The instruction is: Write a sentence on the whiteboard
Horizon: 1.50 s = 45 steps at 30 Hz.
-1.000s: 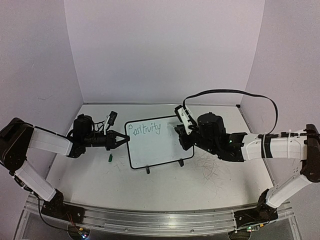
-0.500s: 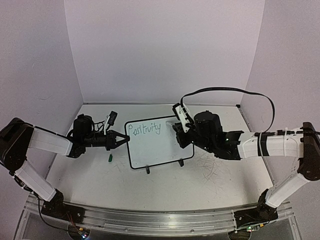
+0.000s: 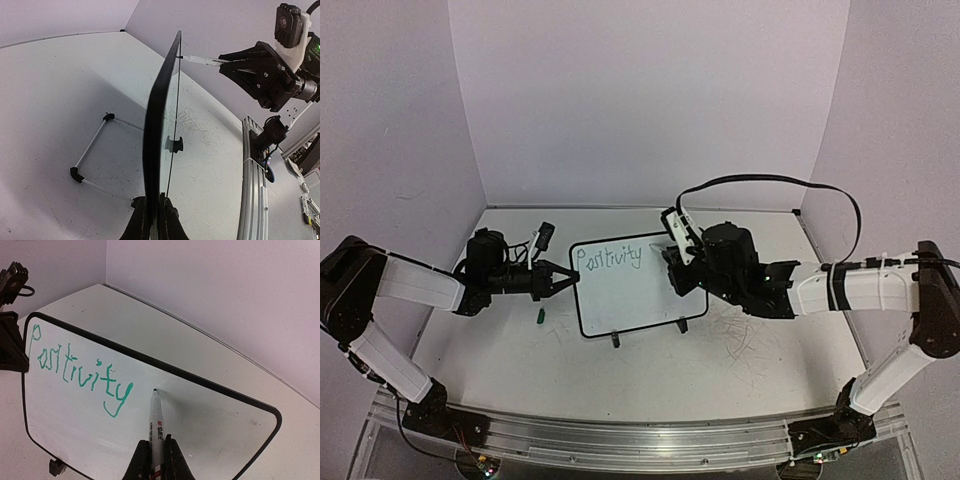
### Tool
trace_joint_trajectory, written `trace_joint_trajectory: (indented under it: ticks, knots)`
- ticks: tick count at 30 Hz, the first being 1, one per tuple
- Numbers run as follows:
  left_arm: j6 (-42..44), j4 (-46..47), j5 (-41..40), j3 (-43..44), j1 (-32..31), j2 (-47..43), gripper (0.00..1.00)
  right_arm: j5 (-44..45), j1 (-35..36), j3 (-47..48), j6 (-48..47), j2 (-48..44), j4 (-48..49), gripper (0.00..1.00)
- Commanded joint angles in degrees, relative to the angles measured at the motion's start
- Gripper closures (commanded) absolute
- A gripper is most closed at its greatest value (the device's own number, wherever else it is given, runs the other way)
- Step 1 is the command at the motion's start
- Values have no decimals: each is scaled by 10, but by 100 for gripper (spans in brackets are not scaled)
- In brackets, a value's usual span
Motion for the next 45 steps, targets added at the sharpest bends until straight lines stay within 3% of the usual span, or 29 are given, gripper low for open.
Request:
trace_joint_trajectory:
  ticks: [1,10,17,45]
  knots:
    - [19,19,-16,3,2,-22,100,24,1,22,10,11,8,100]
    - [20,19,-17,3,2,-22,100,40,1,18,13,2,-5,100]
    - [19,18,-17,3,2,-23,100,-2,1,15,17,-24,-5,100]
    - [19,17,-16,5,2,-24,100,2,1,7,35,5,-19,100]
